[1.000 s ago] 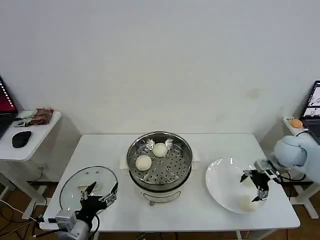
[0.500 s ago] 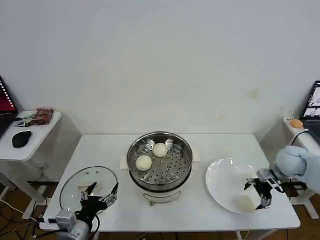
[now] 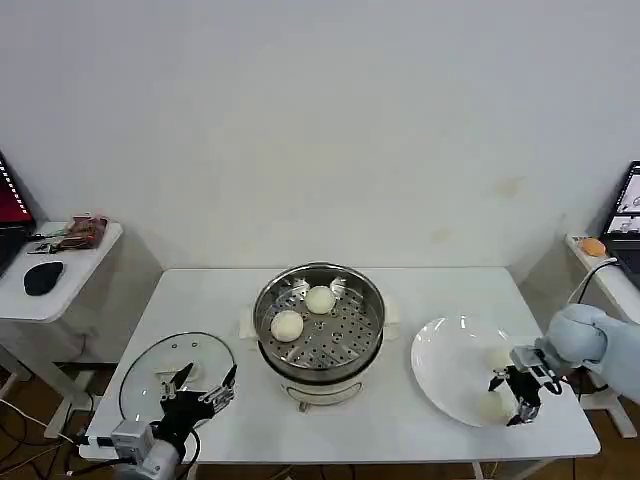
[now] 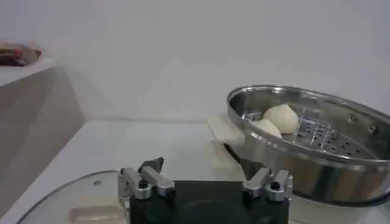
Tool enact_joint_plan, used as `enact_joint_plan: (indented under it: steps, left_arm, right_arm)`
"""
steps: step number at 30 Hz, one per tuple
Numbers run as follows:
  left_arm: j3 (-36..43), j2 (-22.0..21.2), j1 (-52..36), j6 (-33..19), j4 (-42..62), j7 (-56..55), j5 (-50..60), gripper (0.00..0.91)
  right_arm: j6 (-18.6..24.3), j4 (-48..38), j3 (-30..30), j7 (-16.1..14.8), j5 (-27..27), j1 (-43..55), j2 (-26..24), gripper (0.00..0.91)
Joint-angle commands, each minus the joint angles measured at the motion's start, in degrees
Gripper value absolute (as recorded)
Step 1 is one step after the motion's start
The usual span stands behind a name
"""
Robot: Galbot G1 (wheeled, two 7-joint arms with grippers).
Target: Take steamed baozi put them in steamer then cover it.
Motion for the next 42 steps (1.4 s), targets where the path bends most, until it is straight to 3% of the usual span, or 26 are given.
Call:
enact_joint_plan:
  steps: [1,21,28,36,42]
  left_arm:
    - [0.0,0.0,0.0,0.0,0.0,0.0,0.0,0.907]
    - [0.4,-0.2,0.2,0.0,-0.8,0.1,0.2,0.907]
    - [0.1,-0.1,0.7,0.0,-1.4,0.2,0.1,0.907]
    - [0.0,-0.1,1.0,0.0,-1.7,0.2,0.1,0.907]
    - [-0.1,-0.2,1.4,-0.1,-1.9,0.2,0.1,0.907]
  right_arm:
    - [-0.7,-0.6,1.8,0.2,1.2,-2.2,0.2,0.584]
    - [-0.9,4.7,-1.9,-1.5,5.1,5.8,-4.7,0.584]
    - [-0.1,7.6,-7.7,-1.7,5.5,13.7,-6.3,0.584]
    - [5.3,6.0,-21.2,-1.7,5.4,34.9,-0.2,0.584]
    - [8.7,3.0,-23.3,-0.9,9.6,43.0,7.0,0.584]
